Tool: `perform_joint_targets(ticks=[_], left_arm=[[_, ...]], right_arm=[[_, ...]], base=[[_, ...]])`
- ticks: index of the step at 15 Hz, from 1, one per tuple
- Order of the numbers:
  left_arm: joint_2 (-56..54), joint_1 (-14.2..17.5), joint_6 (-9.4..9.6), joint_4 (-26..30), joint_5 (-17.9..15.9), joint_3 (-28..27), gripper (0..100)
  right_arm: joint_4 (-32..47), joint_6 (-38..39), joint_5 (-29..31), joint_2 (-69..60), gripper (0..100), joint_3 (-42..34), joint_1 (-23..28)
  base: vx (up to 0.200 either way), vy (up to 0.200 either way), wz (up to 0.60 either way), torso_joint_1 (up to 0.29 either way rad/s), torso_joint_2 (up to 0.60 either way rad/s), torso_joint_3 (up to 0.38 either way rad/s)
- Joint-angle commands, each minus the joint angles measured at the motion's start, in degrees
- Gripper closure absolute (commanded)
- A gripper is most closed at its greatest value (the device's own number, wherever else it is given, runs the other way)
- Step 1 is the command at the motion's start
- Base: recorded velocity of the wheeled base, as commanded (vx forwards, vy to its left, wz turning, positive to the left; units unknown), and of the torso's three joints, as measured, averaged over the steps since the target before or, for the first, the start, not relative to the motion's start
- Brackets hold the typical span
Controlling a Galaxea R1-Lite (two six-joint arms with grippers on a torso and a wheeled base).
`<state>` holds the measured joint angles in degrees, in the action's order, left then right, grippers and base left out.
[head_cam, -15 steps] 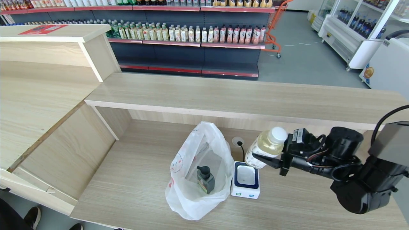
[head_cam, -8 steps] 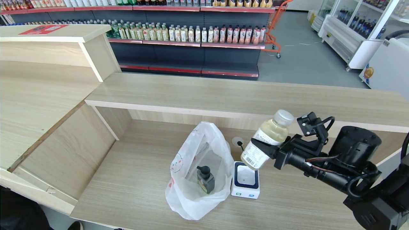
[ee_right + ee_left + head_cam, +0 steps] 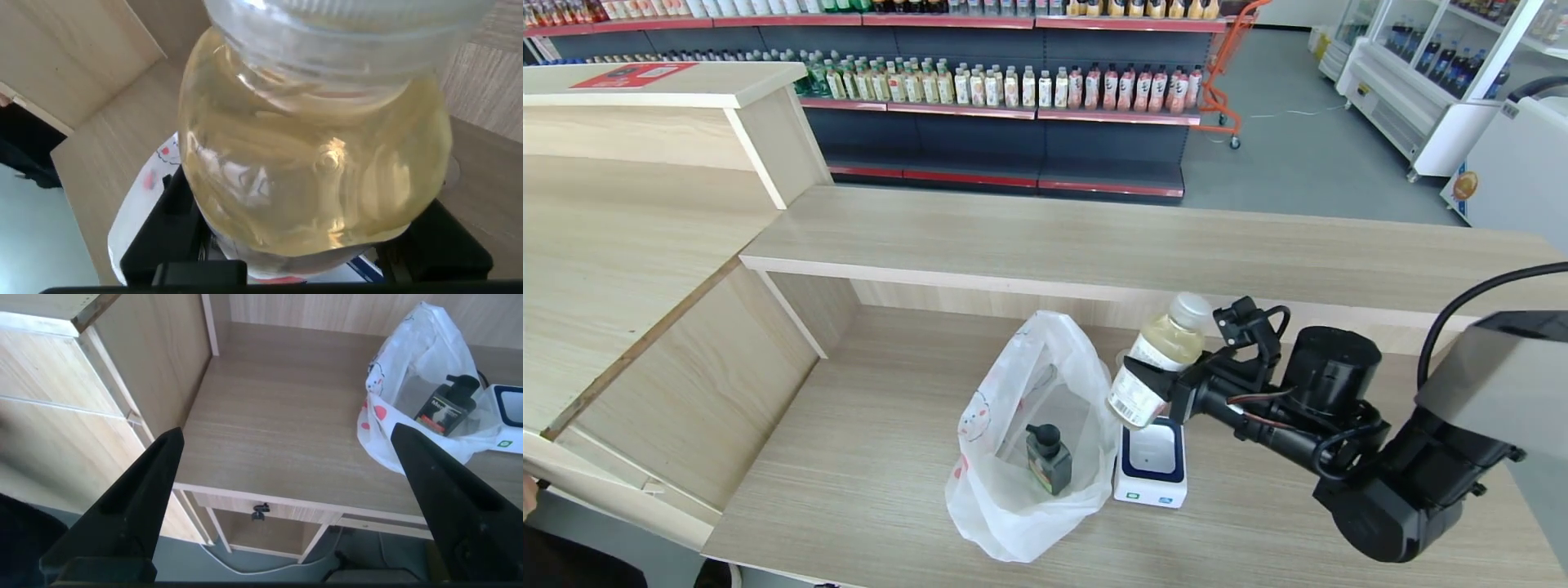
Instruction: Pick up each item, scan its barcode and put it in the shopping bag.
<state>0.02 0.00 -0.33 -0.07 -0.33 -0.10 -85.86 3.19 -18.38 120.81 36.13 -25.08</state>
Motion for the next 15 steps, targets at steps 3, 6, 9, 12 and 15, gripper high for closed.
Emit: perform_joint_targets(ticks=[3, 6, 9, 12, 15], left_arm=[[0.0, 0.0, -0.02, 0.0, 0.0, 0.0, 0], [0.0, 0.0, -0.02, 0.0, 0.0, 0.0, 0], [0.0, 0.0, -0.02, 0.0, 0.0, 0.0, 0], [0.0, 0.0, -0.02, 0.0, 0.0, 0.0, 0], [0.0, 0.0, -0.02, 0.0, 0.0, 0.0, 0]], right_arm=[[4.4, 0.0, 1.6, 9.8, 100, 9.6, -2.7], [4.1, -2.5, 1.9, 15.0, 100, 15.0, -4.5], [4.5, -3.6, 1.7, 17.9, 100, 16.3, -4.5], [5.0, -6.4, 1.8, 22.0, 100, 22.3, -4.8], [7.8, -9.2, 1.7, 25.2, 100, 29.6, -4.8]], base=[[0.0, 0.0, 0.0, 0.0, 0.0, 0.0], [0.0, 0.0, 0.0, 0.0, 0.0, 0.0], [0.0, 0.0, 0.0, 0.0, 0.0, 0.0], [0.0, 0.0, 0.0, 0.0, 0.0, 0.0], [0.0, 0.0, 0.0, 0.0, 0.0, 0.0]])
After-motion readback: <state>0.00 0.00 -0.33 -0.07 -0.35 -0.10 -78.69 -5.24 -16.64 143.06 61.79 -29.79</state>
